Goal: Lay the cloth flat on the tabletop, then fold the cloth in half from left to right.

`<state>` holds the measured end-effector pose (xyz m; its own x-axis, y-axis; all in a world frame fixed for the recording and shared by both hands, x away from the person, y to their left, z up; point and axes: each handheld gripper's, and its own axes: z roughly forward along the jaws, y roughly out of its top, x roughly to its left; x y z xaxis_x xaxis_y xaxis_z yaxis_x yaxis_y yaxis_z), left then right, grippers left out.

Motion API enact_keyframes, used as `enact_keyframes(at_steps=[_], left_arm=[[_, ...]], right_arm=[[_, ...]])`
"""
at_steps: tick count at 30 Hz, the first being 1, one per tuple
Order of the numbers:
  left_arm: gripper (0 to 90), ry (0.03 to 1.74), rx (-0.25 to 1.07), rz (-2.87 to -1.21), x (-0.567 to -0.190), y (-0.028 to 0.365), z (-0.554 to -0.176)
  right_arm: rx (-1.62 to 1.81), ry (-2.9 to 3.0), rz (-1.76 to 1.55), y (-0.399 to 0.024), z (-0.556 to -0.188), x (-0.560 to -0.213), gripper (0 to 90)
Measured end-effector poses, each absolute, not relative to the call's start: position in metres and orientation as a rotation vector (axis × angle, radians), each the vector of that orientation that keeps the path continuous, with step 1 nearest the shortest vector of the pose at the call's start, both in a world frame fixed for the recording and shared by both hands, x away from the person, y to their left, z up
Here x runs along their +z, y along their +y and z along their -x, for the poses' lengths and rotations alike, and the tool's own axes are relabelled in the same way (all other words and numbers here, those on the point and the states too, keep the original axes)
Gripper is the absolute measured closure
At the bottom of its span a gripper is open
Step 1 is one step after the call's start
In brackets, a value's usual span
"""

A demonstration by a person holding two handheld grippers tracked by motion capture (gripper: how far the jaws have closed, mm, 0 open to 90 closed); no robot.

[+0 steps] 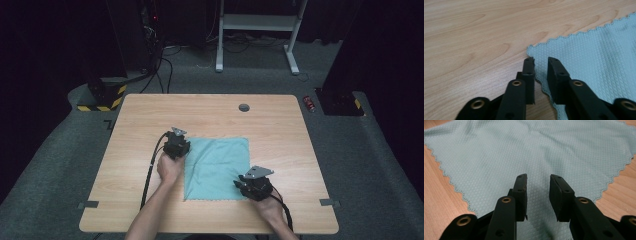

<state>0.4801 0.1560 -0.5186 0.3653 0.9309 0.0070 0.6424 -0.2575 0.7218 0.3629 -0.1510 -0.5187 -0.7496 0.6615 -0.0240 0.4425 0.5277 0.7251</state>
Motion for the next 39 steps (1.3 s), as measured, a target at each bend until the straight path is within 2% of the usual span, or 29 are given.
enact_keyframes(at_steps=[3, 5, 6, 9, 11, 16, 25, 39], left_arm=[[87.6, 1.315, 0.665, -2.090, -0.516, 0.152, -0.480], [87.6, 1.324, 0.668, -2.110, -0.514, 0.151, -0.485], [85.8, 1.326, 0.668, -2.099, -0.515, 0.153, -0.486], [69.7, 1.346, 0.597, -2.064, -0.514, 0.162, -0.487], [63.0, 1.335, 0.582, -2.036, -0.512, 0.164, -0.483], [58.4, 1.282, 0.550, -2.065, -0.512, 0.162, -0.477], [52.1, 1.314, 0.482, -2.040, -0.515, 0.168, -0.478], [48.6, 1.348, 0.388, -1.992, -0.514, 0.173, -0.488]], right_arm=[[1.041, 2.485, -0.909, -0.152, -0.363, -0.520, 67.0], [1.034, 2.487, -0.904, -0.153, -0.363, -0.520, 66.4], [1.033, 2.485, -0.905, -0.153, -0.362, -0.520, 66.0], [1.022, 2.478, -0.921, -0.152, -0.362, -0.519, 61.8], [1.057, 2.473, -0.937, -0.152, -0.362, -0.520, 61.3], [1.128, 2.457, -0.911, -0.143, -0.359, -0.519, 59.9], [1.228, 2.452, -0.906, -0.124, -0.363, -0.521, 55.5], [1.276, 2.538, -0.792, -0.080, -0.364, -0.518, 56.3]])
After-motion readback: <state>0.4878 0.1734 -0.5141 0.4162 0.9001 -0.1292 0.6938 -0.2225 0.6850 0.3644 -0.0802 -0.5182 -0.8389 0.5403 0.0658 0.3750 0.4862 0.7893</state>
